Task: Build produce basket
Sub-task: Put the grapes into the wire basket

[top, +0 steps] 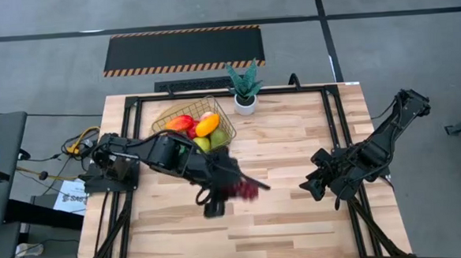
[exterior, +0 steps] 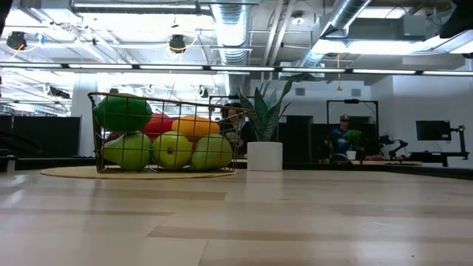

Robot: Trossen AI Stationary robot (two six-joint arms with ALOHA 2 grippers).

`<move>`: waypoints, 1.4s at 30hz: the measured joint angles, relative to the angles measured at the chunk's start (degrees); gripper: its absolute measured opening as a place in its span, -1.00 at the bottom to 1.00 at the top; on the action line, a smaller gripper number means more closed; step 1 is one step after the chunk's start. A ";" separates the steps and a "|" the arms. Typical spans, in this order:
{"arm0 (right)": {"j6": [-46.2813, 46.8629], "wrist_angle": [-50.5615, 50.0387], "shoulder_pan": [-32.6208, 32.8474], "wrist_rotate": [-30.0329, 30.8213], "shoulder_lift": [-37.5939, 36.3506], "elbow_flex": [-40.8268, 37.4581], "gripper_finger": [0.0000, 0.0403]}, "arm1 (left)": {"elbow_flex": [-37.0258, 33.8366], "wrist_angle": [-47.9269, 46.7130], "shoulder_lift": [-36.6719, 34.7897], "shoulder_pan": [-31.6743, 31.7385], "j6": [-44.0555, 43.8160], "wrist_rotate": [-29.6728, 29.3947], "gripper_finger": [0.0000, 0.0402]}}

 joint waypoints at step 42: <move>0.03 -1.18 -0.09 0.02 -0.01 0.02 0.36 | -45.05 4.29 -24.90 21.21 -14.91 -27.85 -0.18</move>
